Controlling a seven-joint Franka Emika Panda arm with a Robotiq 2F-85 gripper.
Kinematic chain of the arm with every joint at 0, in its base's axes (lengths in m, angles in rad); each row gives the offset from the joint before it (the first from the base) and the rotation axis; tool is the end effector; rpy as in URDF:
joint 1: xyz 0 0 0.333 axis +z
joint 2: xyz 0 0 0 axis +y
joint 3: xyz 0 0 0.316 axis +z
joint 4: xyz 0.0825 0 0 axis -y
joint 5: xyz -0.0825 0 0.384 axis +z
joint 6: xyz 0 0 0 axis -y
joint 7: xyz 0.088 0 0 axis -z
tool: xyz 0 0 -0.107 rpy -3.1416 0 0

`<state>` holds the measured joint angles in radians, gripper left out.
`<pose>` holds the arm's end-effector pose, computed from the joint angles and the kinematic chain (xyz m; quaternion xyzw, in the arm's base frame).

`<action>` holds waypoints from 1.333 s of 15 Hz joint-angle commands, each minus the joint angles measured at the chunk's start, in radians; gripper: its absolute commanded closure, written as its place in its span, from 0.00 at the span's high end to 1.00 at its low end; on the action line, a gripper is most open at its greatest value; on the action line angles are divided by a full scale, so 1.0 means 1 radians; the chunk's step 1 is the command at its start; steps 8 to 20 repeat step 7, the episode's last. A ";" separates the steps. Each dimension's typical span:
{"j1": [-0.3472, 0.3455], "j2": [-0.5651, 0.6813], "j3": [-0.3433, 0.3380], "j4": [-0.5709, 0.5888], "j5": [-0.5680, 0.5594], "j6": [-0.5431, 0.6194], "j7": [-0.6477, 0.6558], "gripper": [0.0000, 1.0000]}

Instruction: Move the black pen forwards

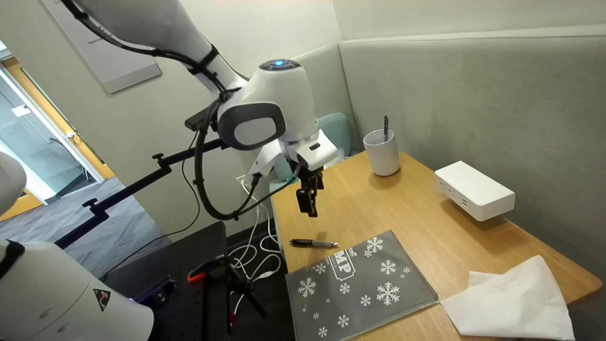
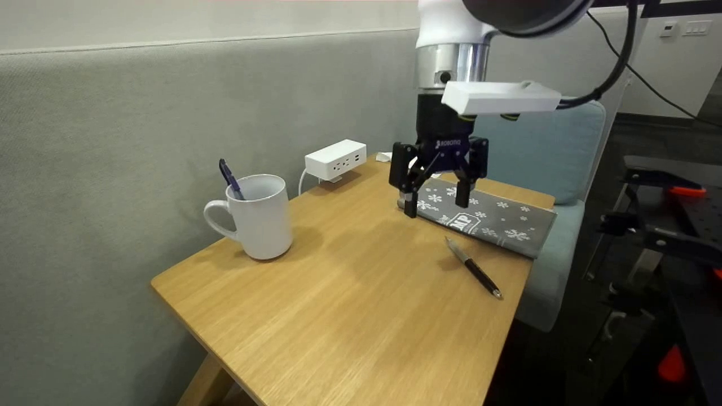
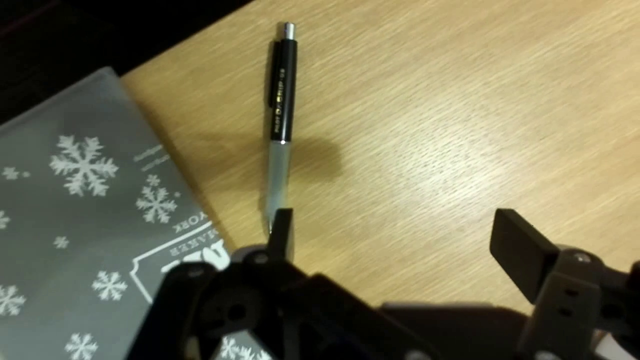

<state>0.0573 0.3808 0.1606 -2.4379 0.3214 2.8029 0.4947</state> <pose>0.4696 0.0942 0.1501 -0.9532 0.2908 0.0375 0.0732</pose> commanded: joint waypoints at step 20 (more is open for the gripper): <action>0.076 -0.285 -0.139 -0.004 -0.254 -0.358 0.076 1.00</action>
